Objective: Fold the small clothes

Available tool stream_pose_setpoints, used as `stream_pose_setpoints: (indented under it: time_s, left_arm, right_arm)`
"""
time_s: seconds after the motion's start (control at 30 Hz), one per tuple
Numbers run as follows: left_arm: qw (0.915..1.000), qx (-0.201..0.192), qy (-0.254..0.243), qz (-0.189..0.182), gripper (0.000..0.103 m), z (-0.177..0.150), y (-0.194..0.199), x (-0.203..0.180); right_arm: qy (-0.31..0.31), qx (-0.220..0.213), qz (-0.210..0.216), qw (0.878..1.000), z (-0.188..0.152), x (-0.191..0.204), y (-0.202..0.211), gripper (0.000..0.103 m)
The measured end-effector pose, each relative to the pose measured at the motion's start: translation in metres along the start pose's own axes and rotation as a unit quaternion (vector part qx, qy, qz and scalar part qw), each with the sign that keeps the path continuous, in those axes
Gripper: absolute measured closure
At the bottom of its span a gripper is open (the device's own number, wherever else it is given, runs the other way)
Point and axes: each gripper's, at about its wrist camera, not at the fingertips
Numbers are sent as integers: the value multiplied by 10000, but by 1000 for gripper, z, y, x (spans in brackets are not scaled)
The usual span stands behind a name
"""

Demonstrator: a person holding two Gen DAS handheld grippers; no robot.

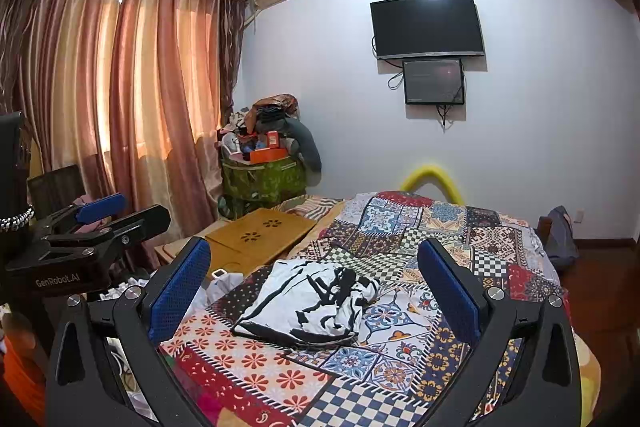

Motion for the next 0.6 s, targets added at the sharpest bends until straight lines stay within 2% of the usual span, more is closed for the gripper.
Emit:
stream_pose_setpoints:
  time_s: [0.6]
  left_arm:
    - [9999, -84, -31, -86, 0, 1, 3, 4]
  right_arm:
    - [-17, 1, -26, 10000, 2, -1, -1, 0]
Point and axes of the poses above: each gripper's, at about its wrist camera, not at the fingertips, and y roughly against the way its jaws point, x to its left, z to its top, and after that the axes turned 4 degrees about -x, right-handed
